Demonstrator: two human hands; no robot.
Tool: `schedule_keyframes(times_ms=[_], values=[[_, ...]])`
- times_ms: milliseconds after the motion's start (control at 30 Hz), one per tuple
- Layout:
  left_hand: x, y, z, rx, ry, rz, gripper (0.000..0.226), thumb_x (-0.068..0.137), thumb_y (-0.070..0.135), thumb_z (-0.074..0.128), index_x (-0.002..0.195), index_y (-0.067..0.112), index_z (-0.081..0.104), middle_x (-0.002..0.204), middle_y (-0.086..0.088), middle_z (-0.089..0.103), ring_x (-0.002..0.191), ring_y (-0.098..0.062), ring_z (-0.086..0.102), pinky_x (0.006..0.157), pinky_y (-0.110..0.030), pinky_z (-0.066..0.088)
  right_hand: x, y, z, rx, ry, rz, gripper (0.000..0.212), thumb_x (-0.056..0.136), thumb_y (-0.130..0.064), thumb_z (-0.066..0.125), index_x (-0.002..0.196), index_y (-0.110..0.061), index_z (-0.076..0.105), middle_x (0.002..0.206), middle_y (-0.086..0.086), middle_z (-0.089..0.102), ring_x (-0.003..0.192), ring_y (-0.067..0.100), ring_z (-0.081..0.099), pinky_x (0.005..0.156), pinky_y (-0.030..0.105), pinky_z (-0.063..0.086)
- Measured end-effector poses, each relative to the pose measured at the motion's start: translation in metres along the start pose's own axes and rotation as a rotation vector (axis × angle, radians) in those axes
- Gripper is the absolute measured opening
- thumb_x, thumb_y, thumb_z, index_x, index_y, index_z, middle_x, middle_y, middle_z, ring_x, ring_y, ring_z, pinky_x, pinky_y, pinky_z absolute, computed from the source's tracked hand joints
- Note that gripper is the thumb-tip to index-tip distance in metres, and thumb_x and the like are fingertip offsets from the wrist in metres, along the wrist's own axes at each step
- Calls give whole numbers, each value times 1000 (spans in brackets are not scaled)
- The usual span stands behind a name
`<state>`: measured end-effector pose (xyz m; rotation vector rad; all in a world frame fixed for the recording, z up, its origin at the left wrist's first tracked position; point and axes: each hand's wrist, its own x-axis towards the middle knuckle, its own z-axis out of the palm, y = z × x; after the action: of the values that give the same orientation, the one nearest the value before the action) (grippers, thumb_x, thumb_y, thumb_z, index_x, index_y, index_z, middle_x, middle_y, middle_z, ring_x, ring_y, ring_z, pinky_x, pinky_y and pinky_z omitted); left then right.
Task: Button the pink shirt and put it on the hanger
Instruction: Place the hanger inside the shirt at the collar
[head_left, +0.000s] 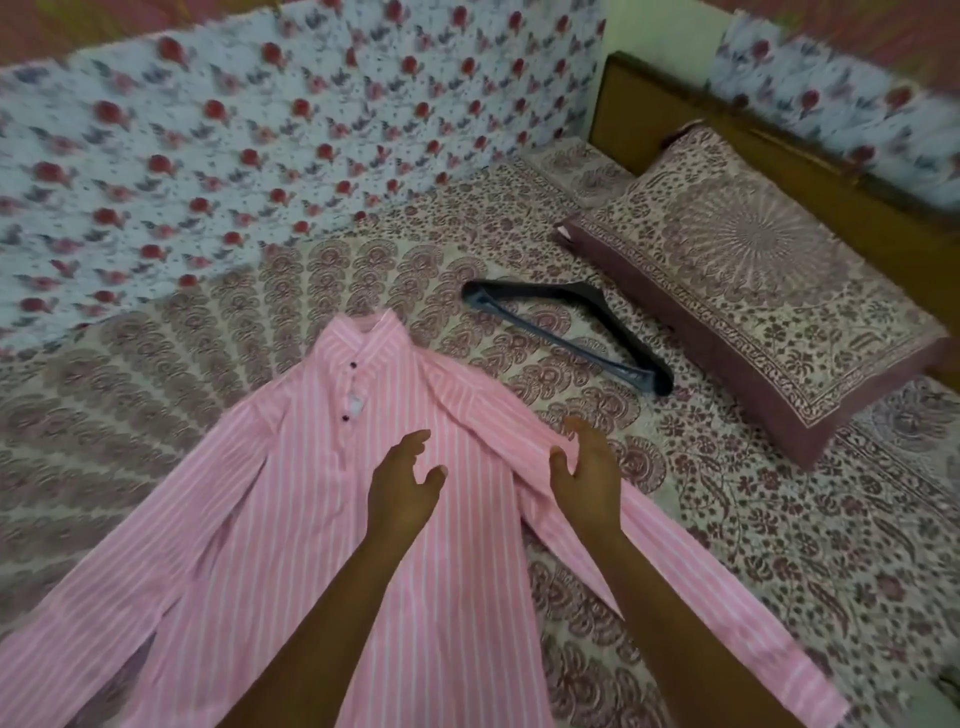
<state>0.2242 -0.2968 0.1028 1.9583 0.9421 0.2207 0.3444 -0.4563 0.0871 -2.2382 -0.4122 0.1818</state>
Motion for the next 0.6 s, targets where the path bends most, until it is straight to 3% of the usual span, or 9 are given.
schedule_keyframes(times_ms=[133, 267, 467, 600], values=[[52, 7, 42, 18, -45, 24, 45, 82, 9, 66, 125, 11, 53, 124, -10, 59, 111, -27, 56, 94, -36, 44, 64, 33, 6, -119, 16, 17, 46, 81, -20, 44, 124, -4, 50, 120, 16, 58, 111, 33, 54, 96, 43, 41], [110, 8, 85, 32, -93, 53, 44, 83, 9, 64, 125, 11, 53, 122, -10, 59, 111, -26, 56, 91, -29, 41, 134, 76, 14, -337, 26, 90, 42, 85, -14, 52, 125, -3, 48, 121, 18, 56, 115, 33, 48, 100, 43, 34], [166, 4, 133, 2, -90, 73, 44, 84, 4, 62, 126, 10, 53, 127, -10, 57, 115, -25, 54, 96, -30, 40, 211, 126, 24, -582, 233, 139, 38, 85, -18, 51, 120, -3, 51, 122, 20, 56, 122, 35, 42, 108, 48, 26], [183, -3, 150, -2, -93, 105, 43, 84, 5, 62, 126, 13, 53, 128, -7, 57, 116, -21, 53, 98, -31, 40, 246, 156, 23, -645, 168, 286, 45, 88, -25, 51, 126, -4, 43, 128, 21, 51, 124, 37, 40, 109, 48, 21]])
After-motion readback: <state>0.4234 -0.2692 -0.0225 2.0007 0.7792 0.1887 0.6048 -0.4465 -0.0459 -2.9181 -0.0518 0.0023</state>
